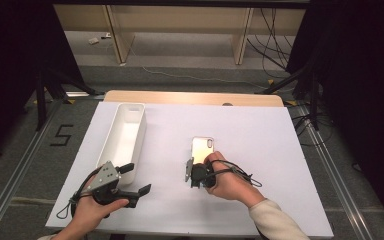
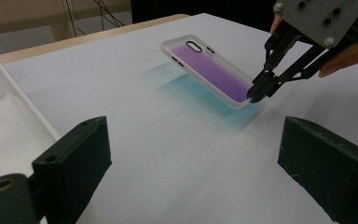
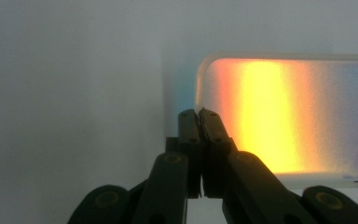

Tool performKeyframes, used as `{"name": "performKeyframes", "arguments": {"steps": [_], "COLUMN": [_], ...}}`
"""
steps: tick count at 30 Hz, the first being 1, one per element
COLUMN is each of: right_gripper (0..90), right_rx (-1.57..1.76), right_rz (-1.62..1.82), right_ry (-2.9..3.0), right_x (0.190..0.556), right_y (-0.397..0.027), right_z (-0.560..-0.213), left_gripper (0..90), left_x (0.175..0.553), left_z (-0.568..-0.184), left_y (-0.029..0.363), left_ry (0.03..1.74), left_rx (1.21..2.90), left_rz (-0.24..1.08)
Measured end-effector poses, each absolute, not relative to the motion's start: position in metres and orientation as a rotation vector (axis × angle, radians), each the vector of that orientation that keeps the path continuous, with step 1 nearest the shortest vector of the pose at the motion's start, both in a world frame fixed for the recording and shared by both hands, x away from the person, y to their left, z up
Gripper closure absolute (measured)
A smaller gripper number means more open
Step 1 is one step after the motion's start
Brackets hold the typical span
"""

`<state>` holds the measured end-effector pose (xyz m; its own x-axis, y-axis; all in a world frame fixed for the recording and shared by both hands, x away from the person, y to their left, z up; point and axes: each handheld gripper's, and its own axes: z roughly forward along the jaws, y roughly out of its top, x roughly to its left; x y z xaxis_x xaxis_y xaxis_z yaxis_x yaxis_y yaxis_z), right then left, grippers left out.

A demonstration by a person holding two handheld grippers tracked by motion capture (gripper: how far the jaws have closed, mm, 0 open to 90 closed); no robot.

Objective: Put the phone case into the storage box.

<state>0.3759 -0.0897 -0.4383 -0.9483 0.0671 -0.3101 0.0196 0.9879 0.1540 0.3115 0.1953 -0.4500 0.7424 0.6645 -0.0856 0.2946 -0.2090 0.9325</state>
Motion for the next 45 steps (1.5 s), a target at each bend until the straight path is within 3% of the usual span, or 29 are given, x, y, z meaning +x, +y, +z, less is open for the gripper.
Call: {"name": "performKeyframes", "arguments": {"steps": [17, 24, 45], "right_gripper": [89.3, 89.2, 89.2], "right_rx": [0.069, 0.052, 0.036], "right_rz": [0.235, 0.236, 0.256], "right_ry": [2.758, 2.752, 2.716], "right_x": [0.368, 0.366, 0.361], "right_y": [-0.094, -0.093, -0.093], "right_z": [-0.434, -0.432, -0.427], "left_gripper": [10.7, 15.5, 24.9], "left_x": [0.312, 0.315, 0.352], "left_z": [-0.452, -0.449, -0.436], "left_y": [0.188, 0.178, 0.13], "left_ry": [0.752, 0.757, 0.821], "left_rx": [1.819, 1.809, 1.856], "left_rz": [0.388, 0.351, 0.333]}}
